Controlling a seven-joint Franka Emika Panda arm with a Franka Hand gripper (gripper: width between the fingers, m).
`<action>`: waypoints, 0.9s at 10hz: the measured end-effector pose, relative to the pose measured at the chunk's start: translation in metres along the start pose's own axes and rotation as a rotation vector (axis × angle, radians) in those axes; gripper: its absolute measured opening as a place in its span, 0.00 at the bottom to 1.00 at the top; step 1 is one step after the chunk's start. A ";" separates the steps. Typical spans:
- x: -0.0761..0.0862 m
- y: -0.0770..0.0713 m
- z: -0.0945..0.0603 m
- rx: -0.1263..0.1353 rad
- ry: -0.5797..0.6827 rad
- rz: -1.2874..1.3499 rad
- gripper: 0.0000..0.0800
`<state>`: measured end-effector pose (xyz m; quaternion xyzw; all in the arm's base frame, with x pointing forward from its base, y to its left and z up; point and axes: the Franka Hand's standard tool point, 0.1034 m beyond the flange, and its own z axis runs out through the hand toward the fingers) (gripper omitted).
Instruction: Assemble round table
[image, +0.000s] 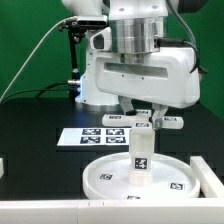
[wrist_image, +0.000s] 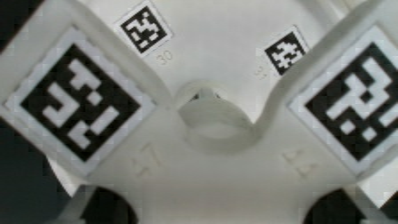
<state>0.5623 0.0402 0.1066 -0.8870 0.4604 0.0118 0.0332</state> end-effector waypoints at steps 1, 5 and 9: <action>0.000 0.000 0.000 -0.002 0.003 -0.031 0.64; -0.006 -0.006 -0.019 0.003 0.006 -0.372 0.80; -0.022 -0.017 -0.034 0.014 0.073 -0.675 0.81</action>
Offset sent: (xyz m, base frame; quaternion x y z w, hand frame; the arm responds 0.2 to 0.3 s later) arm -0.0144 0.0032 0.0202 -0.0026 -0.0342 -0.2046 0.9782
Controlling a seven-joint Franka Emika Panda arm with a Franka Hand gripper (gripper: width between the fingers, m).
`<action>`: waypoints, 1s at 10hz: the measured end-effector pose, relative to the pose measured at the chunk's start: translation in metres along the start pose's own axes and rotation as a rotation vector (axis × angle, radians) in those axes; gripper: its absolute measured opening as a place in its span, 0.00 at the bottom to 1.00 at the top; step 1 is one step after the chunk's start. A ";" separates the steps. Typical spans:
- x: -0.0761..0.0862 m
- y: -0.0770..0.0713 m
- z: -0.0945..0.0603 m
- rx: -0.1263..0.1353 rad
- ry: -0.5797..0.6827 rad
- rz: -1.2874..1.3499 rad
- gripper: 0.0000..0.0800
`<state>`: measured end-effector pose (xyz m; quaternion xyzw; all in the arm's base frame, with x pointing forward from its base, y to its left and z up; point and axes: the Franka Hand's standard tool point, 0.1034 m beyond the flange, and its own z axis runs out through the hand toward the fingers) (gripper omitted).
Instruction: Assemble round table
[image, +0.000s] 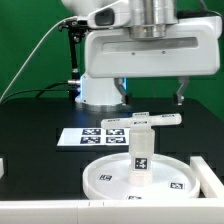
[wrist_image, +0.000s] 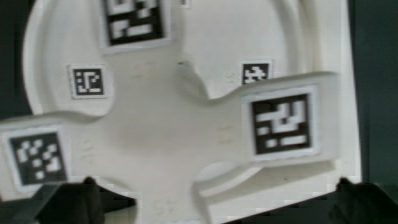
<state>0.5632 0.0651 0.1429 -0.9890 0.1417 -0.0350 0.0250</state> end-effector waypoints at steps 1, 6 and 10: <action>0.000 0.002 0.001 0.003 -0.007 -0.094 0.81; 0.010 0.014 0.004 -0.023 0.006 -0.760 0.81; 0.008 0.020 0.007 -0.025 0.003 -0.852 0.81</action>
Offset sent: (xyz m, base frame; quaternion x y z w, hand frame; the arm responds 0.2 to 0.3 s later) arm 0.0165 0.0002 0.0099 -0.0277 0.0033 -0.4145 0.9096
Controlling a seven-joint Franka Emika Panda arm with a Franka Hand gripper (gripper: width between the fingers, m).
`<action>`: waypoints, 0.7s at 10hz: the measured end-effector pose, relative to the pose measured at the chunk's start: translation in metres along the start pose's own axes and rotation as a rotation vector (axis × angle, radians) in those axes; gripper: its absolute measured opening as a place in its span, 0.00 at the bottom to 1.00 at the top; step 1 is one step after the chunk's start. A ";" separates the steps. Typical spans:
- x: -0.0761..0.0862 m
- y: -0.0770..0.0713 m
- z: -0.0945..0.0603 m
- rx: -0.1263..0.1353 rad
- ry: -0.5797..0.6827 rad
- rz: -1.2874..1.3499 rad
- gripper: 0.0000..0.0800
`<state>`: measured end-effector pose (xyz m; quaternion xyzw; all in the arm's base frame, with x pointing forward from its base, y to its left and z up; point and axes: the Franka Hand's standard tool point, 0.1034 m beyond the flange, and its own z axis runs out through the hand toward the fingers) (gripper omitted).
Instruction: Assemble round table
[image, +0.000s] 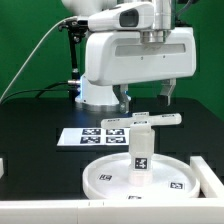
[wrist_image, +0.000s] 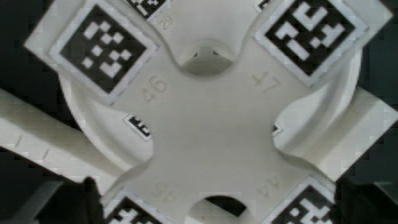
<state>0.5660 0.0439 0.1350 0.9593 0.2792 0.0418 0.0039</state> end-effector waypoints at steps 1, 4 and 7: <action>-0.001 0.000 0.001 -0.001 0.000 -0.008 0.81; -0.006 -0.005 0.014 -0.017 0.016 -0.052 0.81; -0.014 0.000 0.024 -0.014 0.002 -0.048 0.81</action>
Offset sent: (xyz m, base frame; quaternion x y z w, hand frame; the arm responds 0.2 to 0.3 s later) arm -0.0100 0.0129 -0.0187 -0.0206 0.0176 -0.0207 0.9994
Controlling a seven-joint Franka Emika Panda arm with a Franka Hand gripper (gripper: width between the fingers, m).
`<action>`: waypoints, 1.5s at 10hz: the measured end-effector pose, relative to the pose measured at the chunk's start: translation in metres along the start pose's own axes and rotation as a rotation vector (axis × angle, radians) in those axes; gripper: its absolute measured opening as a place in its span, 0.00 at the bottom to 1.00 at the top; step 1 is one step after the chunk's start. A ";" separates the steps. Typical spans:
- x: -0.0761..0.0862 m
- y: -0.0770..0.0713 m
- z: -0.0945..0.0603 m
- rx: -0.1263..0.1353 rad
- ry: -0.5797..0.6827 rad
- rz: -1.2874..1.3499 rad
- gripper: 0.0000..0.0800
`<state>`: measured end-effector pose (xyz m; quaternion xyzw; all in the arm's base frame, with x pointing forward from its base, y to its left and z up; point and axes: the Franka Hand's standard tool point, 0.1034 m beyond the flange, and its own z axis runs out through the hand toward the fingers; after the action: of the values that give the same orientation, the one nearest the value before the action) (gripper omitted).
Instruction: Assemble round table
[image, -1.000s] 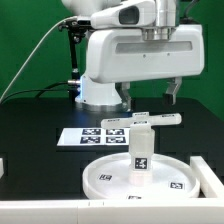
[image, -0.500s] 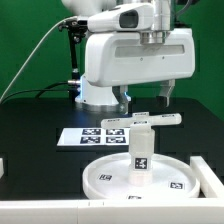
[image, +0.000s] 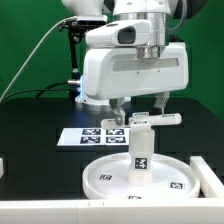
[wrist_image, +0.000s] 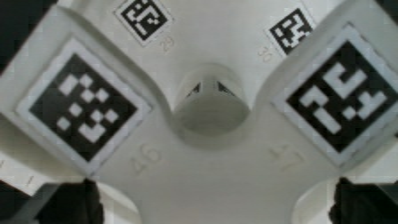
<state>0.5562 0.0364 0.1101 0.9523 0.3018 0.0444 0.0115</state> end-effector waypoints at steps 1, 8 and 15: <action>-0.001 -0.001 0.003 0.001 -0.004 0.001 0.81; 0.001 -0.002 0.004 0.000 0.001 0.255 0.56; 0.005 -0.001 0.006 0.032 0.007 1.178 0.56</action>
Offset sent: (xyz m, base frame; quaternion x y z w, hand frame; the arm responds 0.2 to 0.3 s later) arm 0.0000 0.0000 0.0000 0.0000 0.0000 0.0650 0.9979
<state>0.5599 0.0401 0.1048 0.9593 -0.2774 0.0420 -0.0304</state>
